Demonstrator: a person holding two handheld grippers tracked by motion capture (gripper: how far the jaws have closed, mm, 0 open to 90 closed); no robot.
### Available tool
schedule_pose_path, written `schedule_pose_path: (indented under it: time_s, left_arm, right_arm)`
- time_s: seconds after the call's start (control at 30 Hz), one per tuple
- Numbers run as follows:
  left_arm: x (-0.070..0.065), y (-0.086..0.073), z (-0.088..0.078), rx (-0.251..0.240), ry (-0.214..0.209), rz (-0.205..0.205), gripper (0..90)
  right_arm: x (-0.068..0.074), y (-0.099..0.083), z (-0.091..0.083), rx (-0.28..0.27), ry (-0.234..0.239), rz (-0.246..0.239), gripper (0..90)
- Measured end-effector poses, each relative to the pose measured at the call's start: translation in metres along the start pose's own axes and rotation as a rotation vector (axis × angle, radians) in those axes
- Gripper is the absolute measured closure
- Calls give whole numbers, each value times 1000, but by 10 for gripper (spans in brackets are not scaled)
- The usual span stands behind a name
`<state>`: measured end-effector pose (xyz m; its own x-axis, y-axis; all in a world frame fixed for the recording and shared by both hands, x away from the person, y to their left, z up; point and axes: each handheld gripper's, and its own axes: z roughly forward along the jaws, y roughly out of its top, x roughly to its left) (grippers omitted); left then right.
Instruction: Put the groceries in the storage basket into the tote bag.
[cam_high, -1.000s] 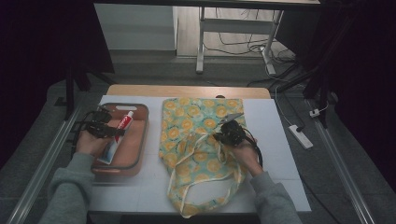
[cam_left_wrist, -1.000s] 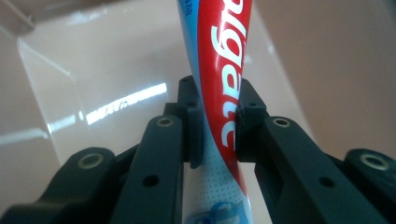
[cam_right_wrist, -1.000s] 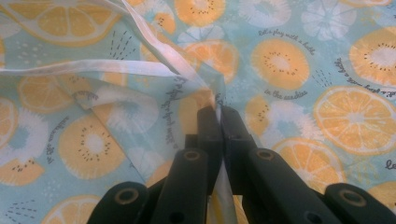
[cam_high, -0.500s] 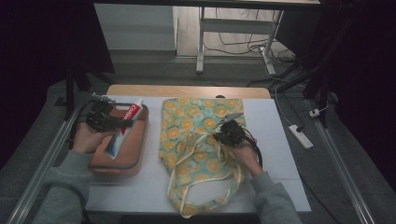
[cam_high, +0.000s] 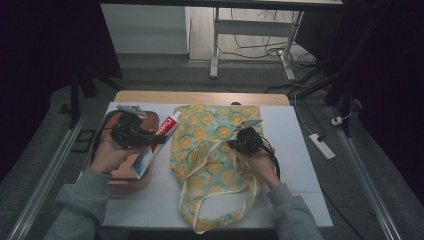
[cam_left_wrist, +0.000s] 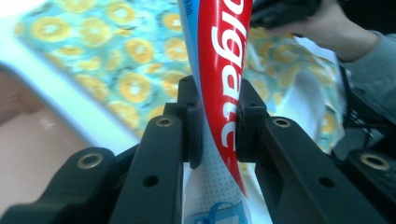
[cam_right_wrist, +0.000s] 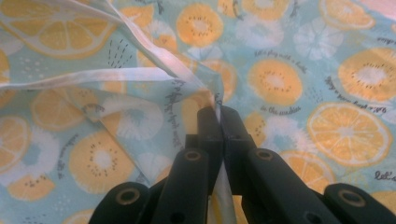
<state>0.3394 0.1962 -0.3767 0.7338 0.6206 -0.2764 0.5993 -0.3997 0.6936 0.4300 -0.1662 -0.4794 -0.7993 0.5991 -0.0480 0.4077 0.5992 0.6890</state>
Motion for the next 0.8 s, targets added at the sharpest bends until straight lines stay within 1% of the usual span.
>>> schedule_pose_path:
  time_s: [0.1,0.47,0.57,0.63,0.73,0.8]
  left_arm:
    - [-9,2,11,10,-26,19,754]
    - [-39,8,51,77,-95,93,754]
    - [-49,8,61,87,-122,111,754]
    - [-59,8,68,104,-139,131,754]
    - [-67,7,78,130,-150,150,754]
    - [-70,6,86,147,-147,152,754]
  right_arm:
    - [0,3,-2,-13,-4,0,889]
    - [-3,12,-12,-75,-11,39,890]
    - [-2,16,-16,-98,-11,52,890]
    - [-1,19,-19,-109,-10,47,891]
    - [2,23,-22,-128,-9,46,891]
    - [3,26,-24,-138,-9,47,891]
